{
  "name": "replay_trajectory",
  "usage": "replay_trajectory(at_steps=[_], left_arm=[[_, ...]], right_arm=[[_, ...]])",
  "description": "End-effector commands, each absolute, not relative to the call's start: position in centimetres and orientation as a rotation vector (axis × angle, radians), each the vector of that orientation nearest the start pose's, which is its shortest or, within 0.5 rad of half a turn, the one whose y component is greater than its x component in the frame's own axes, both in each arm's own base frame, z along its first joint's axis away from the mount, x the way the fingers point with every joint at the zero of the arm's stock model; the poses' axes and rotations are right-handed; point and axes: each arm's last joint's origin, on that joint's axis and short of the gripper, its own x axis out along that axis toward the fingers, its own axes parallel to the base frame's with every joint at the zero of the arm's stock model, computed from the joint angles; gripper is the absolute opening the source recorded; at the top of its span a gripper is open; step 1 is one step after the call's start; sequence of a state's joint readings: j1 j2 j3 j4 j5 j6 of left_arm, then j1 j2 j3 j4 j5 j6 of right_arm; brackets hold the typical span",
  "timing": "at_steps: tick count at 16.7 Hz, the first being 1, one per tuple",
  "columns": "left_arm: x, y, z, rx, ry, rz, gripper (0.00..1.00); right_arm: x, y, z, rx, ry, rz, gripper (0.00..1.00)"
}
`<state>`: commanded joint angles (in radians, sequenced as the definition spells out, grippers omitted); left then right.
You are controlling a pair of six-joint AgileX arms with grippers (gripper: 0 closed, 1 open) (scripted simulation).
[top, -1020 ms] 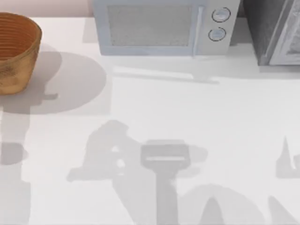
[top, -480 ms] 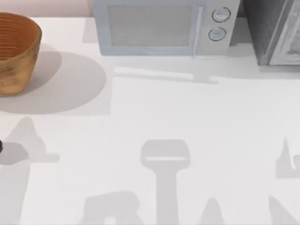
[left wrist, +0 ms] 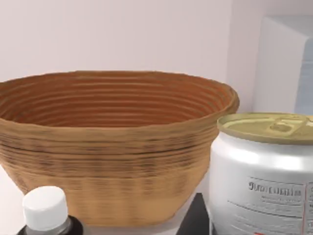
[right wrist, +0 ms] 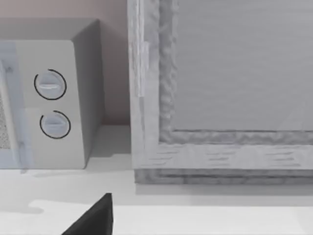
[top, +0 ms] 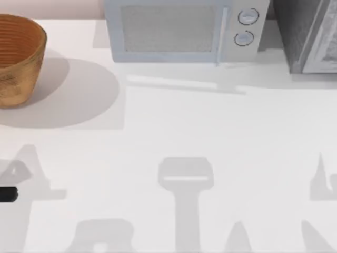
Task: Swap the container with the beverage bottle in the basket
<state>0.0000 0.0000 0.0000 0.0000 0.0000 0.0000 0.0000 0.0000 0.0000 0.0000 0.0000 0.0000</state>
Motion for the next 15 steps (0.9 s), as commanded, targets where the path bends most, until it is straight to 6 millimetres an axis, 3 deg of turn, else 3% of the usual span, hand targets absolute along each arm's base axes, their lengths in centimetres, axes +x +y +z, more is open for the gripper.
replay_trajectory(at_steps=[9, 15], left_arm=[[11.0, -0.1, 16.1, -0.003, 0.053, -0.002, 0.00], [13.6, -0.7, 19.0, -0.011, 0.110, -0.131, 0.00]], right_arm=[[10.6, -0.1, 16.0, 0.000, 0.000, 0.000, 1.00], [10.6, -0.1, 16.0, 0.000, 0.000, 0.000, 1.00]])
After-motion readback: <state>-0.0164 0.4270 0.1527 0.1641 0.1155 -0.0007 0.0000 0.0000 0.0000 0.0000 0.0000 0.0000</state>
